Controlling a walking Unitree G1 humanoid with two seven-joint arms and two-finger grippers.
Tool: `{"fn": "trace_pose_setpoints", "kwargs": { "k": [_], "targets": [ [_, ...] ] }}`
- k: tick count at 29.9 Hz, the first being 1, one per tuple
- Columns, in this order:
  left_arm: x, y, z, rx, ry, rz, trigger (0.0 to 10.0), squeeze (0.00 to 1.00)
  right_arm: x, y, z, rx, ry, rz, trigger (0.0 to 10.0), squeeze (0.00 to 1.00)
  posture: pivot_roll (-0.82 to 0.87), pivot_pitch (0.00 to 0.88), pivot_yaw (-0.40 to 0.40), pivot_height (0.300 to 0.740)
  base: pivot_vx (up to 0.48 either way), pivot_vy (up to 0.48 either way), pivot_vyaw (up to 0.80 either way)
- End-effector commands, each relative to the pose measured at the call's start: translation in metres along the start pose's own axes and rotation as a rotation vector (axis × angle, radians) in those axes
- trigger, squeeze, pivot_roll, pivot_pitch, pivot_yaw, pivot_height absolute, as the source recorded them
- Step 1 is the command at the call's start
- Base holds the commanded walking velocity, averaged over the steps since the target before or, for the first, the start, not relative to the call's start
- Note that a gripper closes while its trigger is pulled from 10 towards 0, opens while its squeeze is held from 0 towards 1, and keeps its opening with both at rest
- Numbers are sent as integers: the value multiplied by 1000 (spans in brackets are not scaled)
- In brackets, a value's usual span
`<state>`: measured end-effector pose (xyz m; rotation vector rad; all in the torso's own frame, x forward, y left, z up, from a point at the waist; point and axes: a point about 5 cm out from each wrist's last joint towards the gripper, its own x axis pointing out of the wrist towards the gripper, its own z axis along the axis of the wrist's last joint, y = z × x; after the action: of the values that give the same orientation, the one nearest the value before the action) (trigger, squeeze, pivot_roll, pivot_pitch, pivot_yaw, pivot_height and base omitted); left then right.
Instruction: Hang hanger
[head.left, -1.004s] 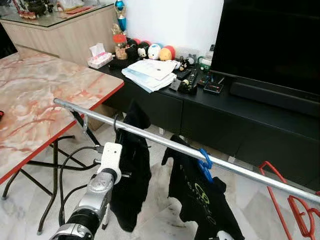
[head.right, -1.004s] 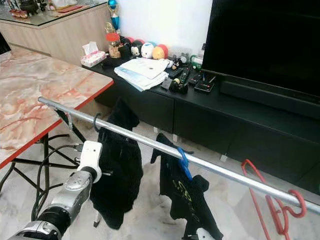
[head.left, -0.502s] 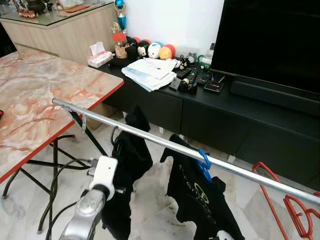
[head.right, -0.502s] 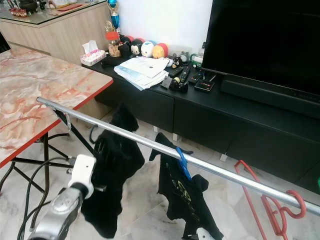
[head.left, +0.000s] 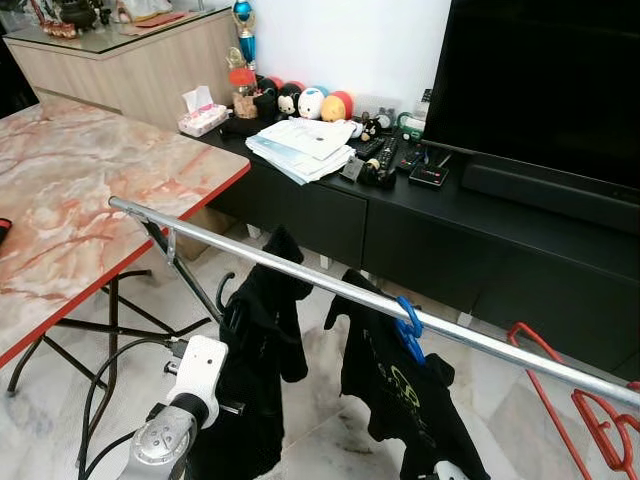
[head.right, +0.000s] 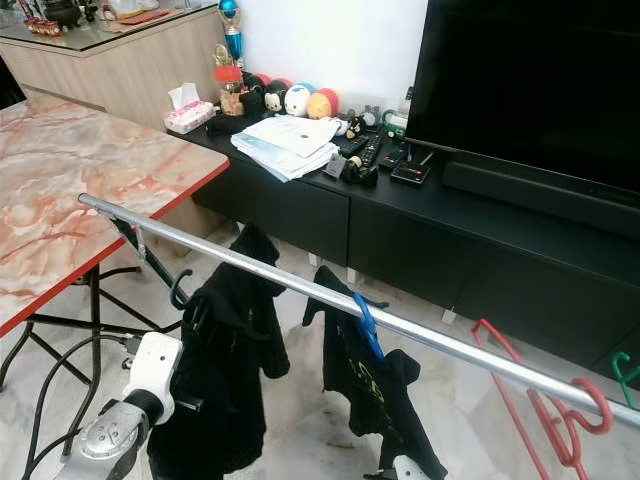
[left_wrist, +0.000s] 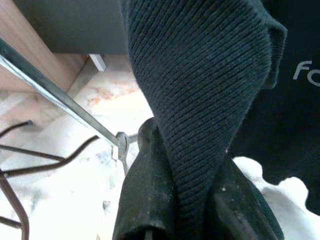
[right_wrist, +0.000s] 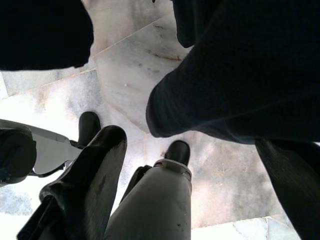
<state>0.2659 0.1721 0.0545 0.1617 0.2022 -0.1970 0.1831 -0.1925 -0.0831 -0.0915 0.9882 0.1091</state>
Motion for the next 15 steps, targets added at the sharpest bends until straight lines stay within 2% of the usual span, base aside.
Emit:
{"fn": "trace_pose_setpoints", "kwargs": {
  "k": [1,6,15],
  "targets": [
    [-1,-1,6,-6,-20,8,10000,0,0,1,-1,9,-1,-4,10000,0,-56,74,91,740,0,0,0],
    [-2,-3,6,-19,-14,16,10000,0,0,1,-2,16,-4,-6,10000,0,-59,65,93,740,0,0,0],
    [-1,-4,8,-30,-9,17,10000,0,0,2,-2,12,-7,-6,10000,0,-59,52,97,740,-266,0,0]
  ]
}}
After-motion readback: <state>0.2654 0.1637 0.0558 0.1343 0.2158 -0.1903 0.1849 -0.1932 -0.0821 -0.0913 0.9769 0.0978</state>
